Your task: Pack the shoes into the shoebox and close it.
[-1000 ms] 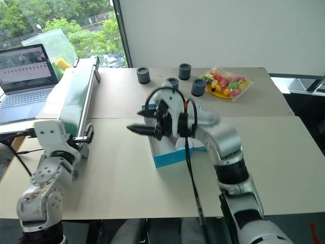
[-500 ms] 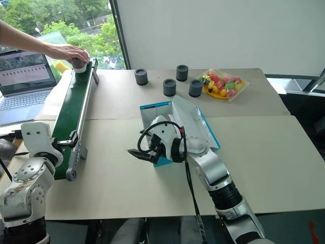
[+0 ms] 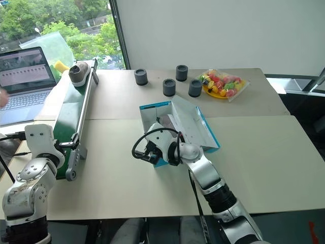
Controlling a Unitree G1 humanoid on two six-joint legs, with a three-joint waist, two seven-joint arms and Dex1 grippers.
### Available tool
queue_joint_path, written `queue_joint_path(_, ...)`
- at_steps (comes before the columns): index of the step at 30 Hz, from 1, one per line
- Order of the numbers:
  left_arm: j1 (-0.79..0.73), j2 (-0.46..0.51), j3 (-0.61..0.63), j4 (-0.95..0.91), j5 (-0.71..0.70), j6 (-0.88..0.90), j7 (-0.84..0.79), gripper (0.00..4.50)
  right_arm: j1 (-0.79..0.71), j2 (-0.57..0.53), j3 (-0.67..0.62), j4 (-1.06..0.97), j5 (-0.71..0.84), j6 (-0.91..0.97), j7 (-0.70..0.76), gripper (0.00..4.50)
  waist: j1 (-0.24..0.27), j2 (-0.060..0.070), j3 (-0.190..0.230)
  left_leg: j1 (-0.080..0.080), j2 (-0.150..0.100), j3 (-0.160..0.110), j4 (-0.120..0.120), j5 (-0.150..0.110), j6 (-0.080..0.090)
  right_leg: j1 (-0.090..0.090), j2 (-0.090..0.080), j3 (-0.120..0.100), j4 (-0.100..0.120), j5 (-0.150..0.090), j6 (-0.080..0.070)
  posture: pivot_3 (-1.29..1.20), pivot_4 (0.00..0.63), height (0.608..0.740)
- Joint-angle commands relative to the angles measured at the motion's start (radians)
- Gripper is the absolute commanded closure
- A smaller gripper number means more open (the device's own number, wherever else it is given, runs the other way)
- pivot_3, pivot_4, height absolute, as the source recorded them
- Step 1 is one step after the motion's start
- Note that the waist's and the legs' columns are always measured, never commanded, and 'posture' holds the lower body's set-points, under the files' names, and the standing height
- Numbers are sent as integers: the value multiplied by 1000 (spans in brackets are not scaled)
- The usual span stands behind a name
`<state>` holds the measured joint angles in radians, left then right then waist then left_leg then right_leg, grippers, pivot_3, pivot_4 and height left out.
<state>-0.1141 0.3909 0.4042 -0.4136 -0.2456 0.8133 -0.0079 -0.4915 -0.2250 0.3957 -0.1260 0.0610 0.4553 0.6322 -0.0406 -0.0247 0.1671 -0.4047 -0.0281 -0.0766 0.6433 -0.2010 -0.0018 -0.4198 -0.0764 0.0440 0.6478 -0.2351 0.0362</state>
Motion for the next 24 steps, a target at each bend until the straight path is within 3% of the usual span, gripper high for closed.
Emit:
queue_joint_path(1, -12, -1, 9, -13, 5, 7, 3, 0, 0, 9, -5, -36, 5, -19, 0, 77, 0, 0, 0, 0, 0, 0, 0, 0, 0, 0, 0, 0, 0, 0, 0, 0, 150, 740)
queue_joint_path(24, -14, -8, 55, 26, 4, 28, 12, 0, -12, 41, -6, -34, -9, -9, -10, 77, 0, 0, 0, 0, 1, 0, 0, 0, 0, 0, 0, 0, 0, 0, 0, 0, 150, 740)
